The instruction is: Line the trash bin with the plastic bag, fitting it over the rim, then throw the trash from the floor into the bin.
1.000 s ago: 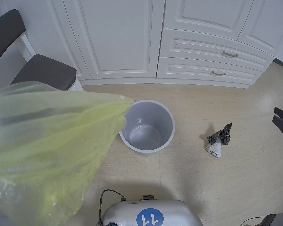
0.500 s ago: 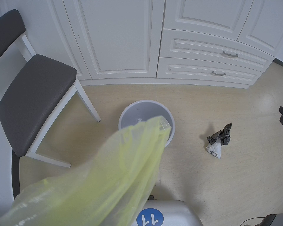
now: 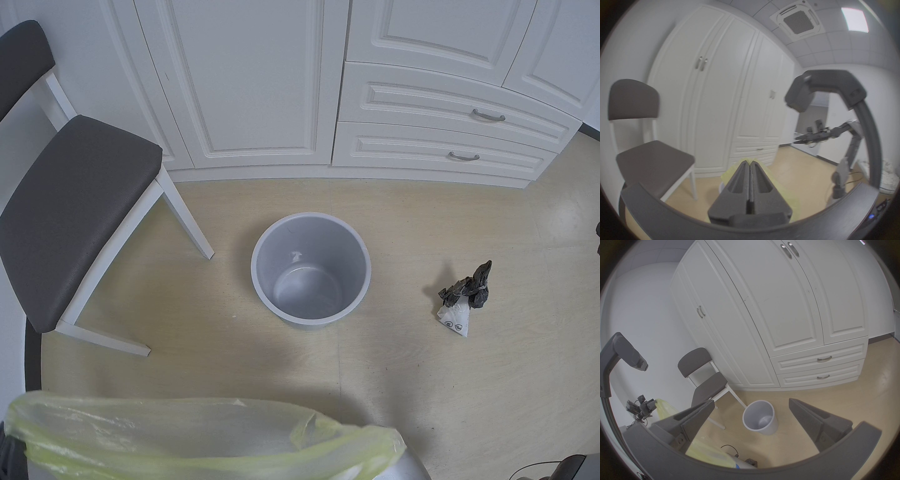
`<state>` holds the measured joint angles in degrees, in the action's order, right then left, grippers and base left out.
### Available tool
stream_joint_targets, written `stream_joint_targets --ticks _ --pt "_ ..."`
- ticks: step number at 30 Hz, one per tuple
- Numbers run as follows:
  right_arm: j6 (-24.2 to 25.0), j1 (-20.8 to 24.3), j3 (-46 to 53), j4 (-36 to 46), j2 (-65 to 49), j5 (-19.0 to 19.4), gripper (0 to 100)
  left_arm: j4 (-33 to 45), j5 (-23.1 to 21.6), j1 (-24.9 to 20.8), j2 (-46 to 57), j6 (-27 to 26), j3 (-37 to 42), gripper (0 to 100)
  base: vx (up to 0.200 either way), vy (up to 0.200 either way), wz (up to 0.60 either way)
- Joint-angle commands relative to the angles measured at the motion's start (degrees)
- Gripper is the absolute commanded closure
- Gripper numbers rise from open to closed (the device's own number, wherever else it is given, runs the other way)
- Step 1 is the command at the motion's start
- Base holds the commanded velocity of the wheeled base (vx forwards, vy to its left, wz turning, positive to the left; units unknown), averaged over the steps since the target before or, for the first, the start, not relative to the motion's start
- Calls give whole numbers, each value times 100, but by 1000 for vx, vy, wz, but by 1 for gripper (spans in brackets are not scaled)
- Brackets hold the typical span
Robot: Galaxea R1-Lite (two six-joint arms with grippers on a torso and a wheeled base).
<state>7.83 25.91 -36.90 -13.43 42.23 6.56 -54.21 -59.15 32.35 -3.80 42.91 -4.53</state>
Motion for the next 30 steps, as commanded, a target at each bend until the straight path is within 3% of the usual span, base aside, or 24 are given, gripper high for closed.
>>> stream_joint_targets --ticks 1,2,6,12,15,18,21,25,28,30 --pt "0 -7 -19 -10 -83 -5 0 1492 545 -924 380 226 -795 100 0 0 0" --pt "0 -7 -19 -10 -83 -5 0 1967 518 -1662 319 200 -1260 100 0 0 0" --pt "-9 -7 -19 -10 -118 -5 0 2846 510 -1601 117 -125 -1761 100 0 0 0" --pt "0 -7 -10 -1 -101 21 0 2978 140 -1636 -6 -195 -2078 100 0 0 0" --pt "-9 -7 -1 7 -74 47 0 3013 70 -1882 -217 -195 -2280 100 0 0 0" --pt "-9 -7 16 25 -66 56 0 3206 61 -3033 -384 -178 -2517 100 0 0 0" --pt "-36 -7 16 25 -66 47 0 3540 97 -3508 -165 -204 -2438 100 0 0 0" --pt "-53 2 34 34 -57 56 0 3707 202 -3183 380 -406 -2095 100 0 0 0" --pt "-97 2 51 43 -48 56 0 3619 694 -3218 380 -767 -1937 100 0 0 0" --pt "-123 2 51 51 -48 56 0 3628 1046 -3218 380 -1540 -1673 100 0 0 0"
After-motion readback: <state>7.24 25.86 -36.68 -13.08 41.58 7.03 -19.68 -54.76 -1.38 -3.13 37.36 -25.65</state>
